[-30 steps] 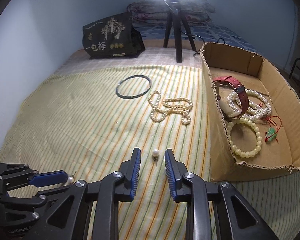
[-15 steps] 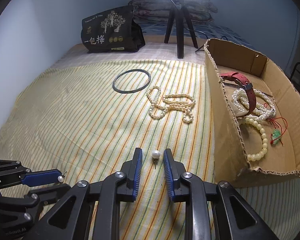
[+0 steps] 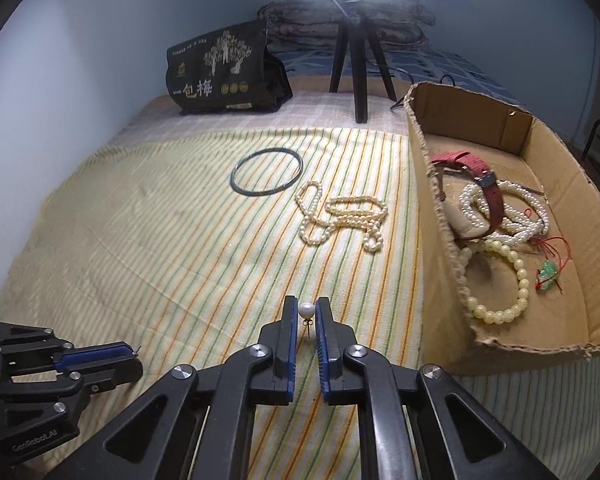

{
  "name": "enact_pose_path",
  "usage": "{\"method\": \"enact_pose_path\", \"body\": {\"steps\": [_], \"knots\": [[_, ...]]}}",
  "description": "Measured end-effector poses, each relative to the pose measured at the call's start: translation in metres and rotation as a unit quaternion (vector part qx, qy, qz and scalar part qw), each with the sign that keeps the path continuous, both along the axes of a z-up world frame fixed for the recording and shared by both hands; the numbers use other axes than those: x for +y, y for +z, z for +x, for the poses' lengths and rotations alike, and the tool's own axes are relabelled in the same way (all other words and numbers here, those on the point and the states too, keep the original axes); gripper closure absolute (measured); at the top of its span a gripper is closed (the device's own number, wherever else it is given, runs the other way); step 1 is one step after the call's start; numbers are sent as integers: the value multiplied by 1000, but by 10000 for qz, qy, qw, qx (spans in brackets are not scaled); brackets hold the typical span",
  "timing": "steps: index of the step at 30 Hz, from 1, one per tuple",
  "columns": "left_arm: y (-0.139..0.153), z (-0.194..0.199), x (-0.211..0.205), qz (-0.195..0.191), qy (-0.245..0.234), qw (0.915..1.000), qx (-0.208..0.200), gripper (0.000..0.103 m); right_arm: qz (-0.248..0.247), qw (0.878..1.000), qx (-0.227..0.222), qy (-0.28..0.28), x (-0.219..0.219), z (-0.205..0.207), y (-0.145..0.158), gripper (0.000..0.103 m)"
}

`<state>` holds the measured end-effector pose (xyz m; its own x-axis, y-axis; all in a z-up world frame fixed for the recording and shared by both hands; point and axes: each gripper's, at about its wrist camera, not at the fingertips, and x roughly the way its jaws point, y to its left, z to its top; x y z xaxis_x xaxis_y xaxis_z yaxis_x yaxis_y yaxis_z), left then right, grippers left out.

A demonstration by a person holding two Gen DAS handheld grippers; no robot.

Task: Organize jewelry
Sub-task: 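Close left tool on one pearl earring while right tool grasps the other pearl earring, then carry the pearl earring in left tool while right tool carries its earring into the box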

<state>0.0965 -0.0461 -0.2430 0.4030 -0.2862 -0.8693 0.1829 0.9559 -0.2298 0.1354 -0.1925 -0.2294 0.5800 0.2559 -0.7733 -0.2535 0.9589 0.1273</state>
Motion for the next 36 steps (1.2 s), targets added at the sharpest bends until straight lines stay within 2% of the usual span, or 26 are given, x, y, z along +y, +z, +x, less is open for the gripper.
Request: {"method": "enact_pose_path", "body": {"steps": [6,13,23,36], "knots": [[13,-2,1,-114,8,9998,-131,97,260,9996,-92,-18,-4,-8,19,97],[37,-8,8,-274,32,9990,-349,97,343,9987,-364,34,-6,-20,51,97],[77,-6,29,-479,249,9959,-727,97,510,9966,-613,-191,-37,-29,93,97],[110,7,-6,-726,-64,9925,-978,97,363,9961,-659,-464,-80,-15,119,97]]}}
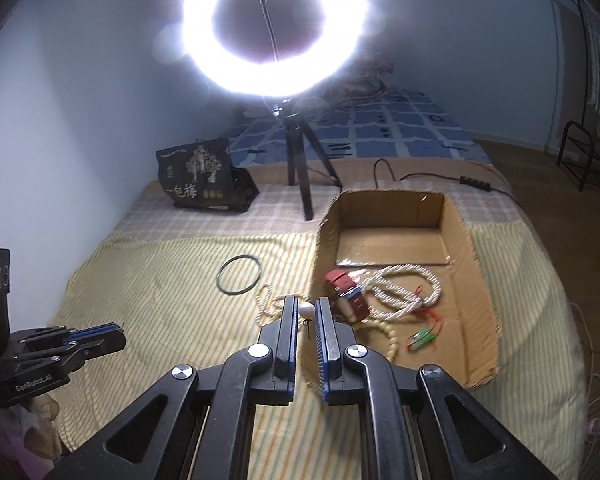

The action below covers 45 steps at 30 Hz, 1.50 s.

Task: Organize jewelry
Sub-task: 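Carry the pearl earring in left tool while right tool carries its earring into the box, then open left tool over the box while right tool releases its pearl earring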

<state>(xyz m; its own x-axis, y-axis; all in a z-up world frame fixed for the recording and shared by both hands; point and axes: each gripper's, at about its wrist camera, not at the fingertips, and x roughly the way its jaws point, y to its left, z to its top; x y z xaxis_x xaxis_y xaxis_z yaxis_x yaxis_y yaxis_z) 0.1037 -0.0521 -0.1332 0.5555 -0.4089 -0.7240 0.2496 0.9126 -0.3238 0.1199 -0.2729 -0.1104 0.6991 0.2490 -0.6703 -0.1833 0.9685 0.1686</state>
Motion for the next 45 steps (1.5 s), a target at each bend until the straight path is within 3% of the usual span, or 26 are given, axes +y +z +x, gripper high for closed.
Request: {"method": "enact_pose_path", "body": {"steps": [11,22,40,42,45], "knots": [[18,23,-47,75,-404,9988,-250,97,-160,9999,26,-60,-32,31,8,97],[11,42,-103,41,-769,9968,-235,97,18,9994,300,-143,-70,76,-6,97],[-1,57,-159,104,-1102,9936,-234,97,8,9993,355,-106,-73,100,-22,96],[0,58,-159,93,-1084,9938,-247,97,11,9993,346,-122,-73,100,-22,92],[1,59,-159,89,-1072,9938,-286,97,40,9993,349,-138,-74,100,-22,76]]}}
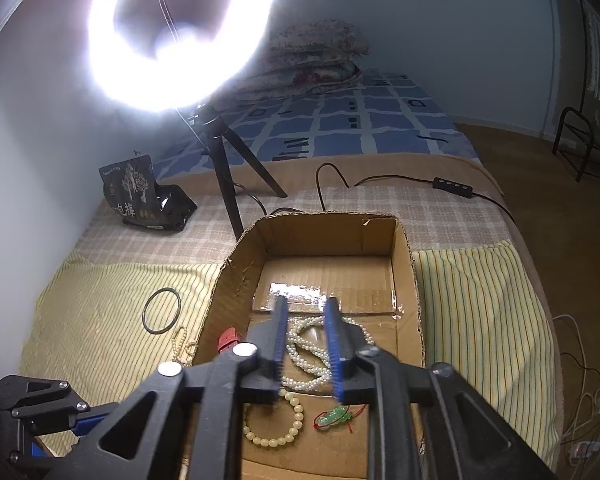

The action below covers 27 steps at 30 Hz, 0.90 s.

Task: Organize jewelry
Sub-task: 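Open left tool over the box while right tool releases its pearl earring, then move left tool to the black rubber ring while right tool approaches the pearl necklace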

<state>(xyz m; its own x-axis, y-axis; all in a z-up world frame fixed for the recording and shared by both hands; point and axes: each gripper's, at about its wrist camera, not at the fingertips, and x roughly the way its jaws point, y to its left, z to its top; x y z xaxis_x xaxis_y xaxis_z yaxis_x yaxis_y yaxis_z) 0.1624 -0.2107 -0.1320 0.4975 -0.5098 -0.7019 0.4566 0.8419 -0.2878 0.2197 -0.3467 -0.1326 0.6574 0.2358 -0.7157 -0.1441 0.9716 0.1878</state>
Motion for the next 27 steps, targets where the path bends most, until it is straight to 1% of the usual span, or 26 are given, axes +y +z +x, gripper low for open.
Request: {"method": "enact_pose_path", "body": {"steps": [3,4,5,6,7,8,9,11,13,19,27], "knots": [[0,1,-1,69,0,10000,-24,97,-2,10000,-4,10,0,0,0,71],[0,1,-2,107,2,9999,-28,96,-23,10000,-1,-1,0,-1,0,65],[0,-1,-2,123,-4,9999,-33,92,-39,10000,-13,-13,0,-1,0,62],[0,-1,-2,138,-8,9999,-42,79,-48,10000,-37,-29,1,-1,1,52],[1,-1,-1,147,-5,9999,-57,71,-62,9999,-63,-58,1,-2,2,38],[1,-3,0,158,7,9998,-100,57,-80,9999,-97,-91,-1,-3,3,32],[2,-3,0,167,23,9998,-134,50,-109,9997,-162,-144,-1,-4,4,25],[2,-4,0,208,34,9996,-186,49,-141,9994,-237,-200,-1,-5,7,20],[1,-3,0,248,19,9996,-158,48,-181,9992,-258,-233,-1,-5,9,12],[-1,-3,5,298,41,9995,-137,48,-295,9987,-278,-324,-1,-5,11,1],[1,-3,22,377,92,9991,-143,48,-313,9978,-314,-486,-3,-8,17,0]]}}
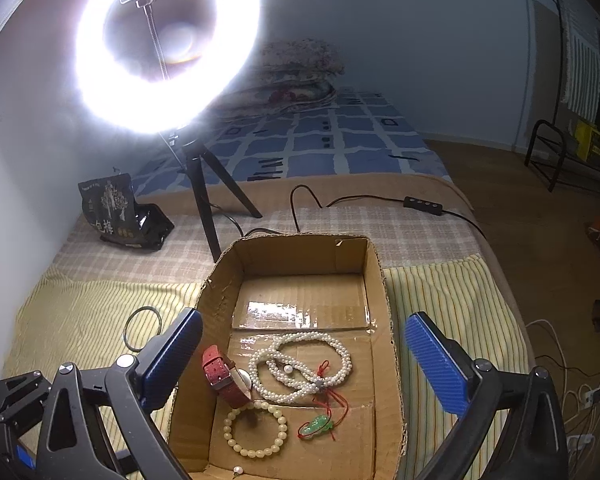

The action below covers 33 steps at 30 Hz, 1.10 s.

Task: Organize jewelry
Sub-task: 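Move left tool to the black rubber ring while right tool approaches the pearl necklace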

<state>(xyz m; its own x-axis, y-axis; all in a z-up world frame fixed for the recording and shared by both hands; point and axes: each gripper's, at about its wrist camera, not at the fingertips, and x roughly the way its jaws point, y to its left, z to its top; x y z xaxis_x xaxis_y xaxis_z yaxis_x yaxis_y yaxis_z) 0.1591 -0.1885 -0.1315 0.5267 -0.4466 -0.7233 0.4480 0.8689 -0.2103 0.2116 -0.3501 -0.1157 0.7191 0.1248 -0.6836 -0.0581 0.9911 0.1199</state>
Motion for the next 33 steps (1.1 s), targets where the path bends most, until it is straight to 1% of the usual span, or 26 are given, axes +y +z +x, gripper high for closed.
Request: {"method": "enact_pose_path", "body": {"steps": [6,12,15,20,24,29,31,32,33], "knots": [[8,3,32,108,192,9997,-93,48,-2,10000,-57,6,2,-6,7,0],[10,13,73,241,487,9985,-102,48,231,9995,-184,135,7,-20,16,0],[9,20,94,216,646,9977,-44,48,228,9991,-254,270,16,-28,20,2],[5,34,130,18,986,9950,150,48,194,9976,-289,593,40,-41,24,9],[-3,46,149,-58,1121,9932,298,48,160,9948,-269,966,67,-54,23,20],[-17,59,165,-99,1204,9914,500,48,7,9871,-47,1602,109,-65,10,34],[-23,63,169,-103,1198,9911,574,48,-29,9821,99,1881,127,-67,0,43],[-27,65,170,-102,1190,9909,621,48,-29,9795,191,2005,135,-66,-5,46],[-30,67,172,-115,1193,9905,673,48,-34,9772,283,2103,143,-66,-10,52]]}}
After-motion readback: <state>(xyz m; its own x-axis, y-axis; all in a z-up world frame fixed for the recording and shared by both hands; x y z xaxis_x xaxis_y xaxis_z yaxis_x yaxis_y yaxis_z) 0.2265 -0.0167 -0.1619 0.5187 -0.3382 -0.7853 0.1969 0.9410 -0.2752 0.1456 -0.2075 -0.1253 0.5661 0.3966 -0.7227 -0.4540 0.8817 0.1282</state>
